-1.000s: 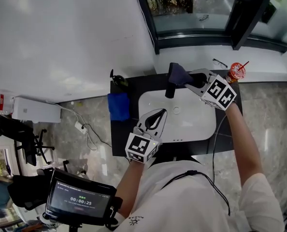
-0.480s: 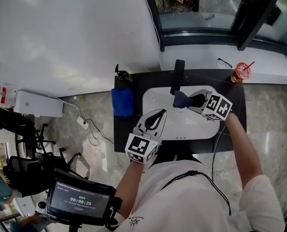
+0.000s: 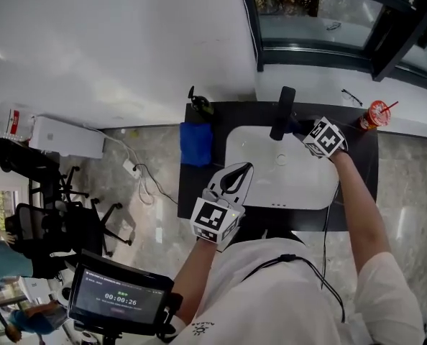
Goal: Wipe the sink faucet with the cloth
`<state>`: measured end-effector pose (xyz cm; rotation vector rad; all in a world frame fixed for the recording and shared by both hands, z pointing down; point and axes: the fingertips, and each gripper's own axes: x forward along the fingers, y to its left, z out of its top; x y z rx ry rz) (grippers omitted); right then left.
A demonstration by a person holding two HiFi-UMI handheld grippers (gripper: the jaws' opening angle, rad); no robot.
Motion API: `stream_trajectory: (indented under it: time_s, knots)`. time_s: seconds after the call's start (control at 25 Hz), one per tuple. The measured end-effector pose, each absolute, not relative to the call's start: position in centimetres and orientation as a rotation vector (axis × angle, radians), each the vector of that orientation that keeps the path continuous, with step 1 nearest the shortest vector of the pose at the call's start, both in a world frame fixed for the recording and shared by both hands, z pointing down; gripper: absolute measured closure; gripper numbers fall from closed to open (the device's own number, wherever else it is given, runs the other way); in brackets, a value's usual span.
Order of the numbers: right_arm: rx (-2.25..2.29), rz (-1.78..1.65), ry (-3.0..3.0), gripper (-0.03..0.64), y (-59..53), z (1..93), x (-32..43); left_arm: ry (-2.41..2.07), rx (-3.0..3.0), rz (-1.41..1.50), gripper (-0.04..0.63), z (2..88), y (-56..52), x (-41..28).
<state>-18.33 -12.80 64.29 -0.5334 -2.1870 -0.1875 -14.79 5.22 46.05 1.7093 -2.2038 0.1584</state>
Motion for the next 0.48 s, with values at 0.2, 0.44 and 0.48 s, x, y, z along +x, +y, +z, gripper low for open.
stream_trajectory:
  time_s: [0.2, 0.44, 0.48]
  knots:
    - [-0.563, -0.112, -2.322, 0.497, -11.6, 63.0, -19.6, -2.215, 1.682, 0.165, 0.601, 46.3, 6.1, -15.0]
    - [-0.71, -0.004, -2.346, 0.497, -8.8, 62.0, -18.4, -2.208, 1.696, 0.16, 0.601, 46.3, 5.7, -15.0]
    - [-0.726, -0.001, -2.341, 0.497, -8.5, 62.0, -18.0, -2.205, 1.703, 0.159, 0.601, 46.2, 5.5, -14.9]
